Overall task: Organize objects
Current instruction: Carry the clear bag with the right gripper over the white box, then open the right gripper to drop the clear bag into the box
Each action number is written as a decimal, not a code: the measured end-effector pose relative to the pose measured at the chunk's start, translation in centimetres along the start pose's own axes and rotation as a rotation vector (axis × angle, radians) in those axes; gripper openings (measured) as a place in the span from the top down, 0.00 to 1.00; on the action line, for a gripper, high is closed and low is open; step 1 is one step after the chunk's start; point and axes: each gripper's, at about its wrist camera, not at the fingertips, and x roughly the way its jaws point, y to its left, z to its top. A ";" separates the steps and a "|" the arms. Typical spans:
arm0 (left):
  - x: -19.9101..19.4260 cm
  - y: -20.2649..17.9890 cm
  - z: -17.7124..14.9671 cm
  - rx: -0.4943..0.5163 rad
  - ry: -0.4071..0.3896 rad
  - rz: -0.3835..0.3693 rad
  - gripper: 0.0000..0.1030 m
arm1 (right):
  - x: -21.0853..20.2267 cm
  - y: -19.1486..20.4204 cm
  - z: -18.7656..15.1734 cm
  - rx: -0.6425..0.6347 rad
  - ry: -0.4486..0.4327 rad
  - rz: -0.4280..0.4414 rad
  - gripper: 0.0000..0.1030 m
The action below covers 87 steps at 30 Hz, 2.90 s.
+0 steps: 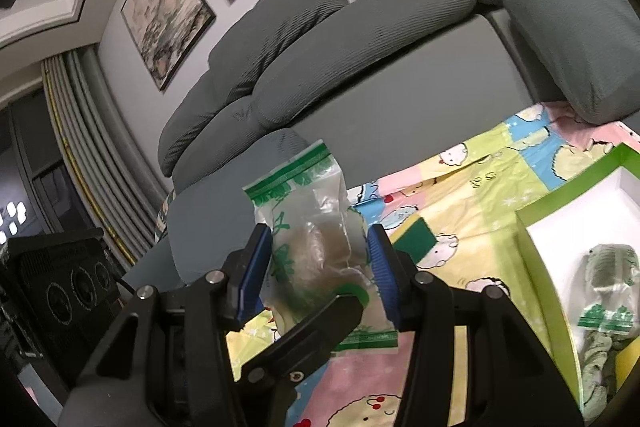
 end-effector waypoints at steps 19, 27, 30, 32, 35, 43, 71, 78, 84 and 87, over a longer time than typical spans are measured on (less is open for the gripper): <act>5.0 -8.0 1.8 0.118 0.053 -0.120 0.38 | -6.5 -6.6 1.9 0.163 -0.098 -0.100 0.53; 6.3 -10.5 1.6 0.139 0.074 -0.146 0.38 | -8.3 -8.1 1.9 0.196 -0.113 -0.160 0.52; 7.0 -11.1 1.6 0.145 0.098 -0.165 0.38 | -8.6 -9.1 1.8 0.228 -0.115 -0.179 0.52; 7.4 -11.6 1.4 0.147 0.109 -0.175 0.38 | -8.8 -9.6 1.8 0.250 -0.115 -0.189 0.52; 8.1 -12.2 1.3 0.149 0.132 -0.195 0.38 | -9.1 -10.4 1.8 0.278 -0.111 -0.208 0.52; 11.4 -13.9 0.2 0.143 0.255 -0.258 0.38 | -9.5 -13.8 1.1 0.373 -0.072 -0.282 0.52; 13.0 -11.0 -1.7 -0.054 0.398 -0.253 0.38 | -10.1 -18.0 -0.3 0.499 -0.014 -0.649 0.51; 9.9 -5.1 -0.9 -0.196 0.346 -0.155 0.38 | -9.3 -15.8 0.4 0.415 -0.033 -0.660 0.39; 6.9 0.7 -1.2 -0.276 0.353 -0.054 0.31 | -8.5 -13.8 0.8 0.329 -0.035 -0.684 0.34; 4.9 3.6 -1.8 -0.297 0.333 0.036 0.31 | -7.6 -13.0 0.9 0.298 -0.018 -0.683 0.32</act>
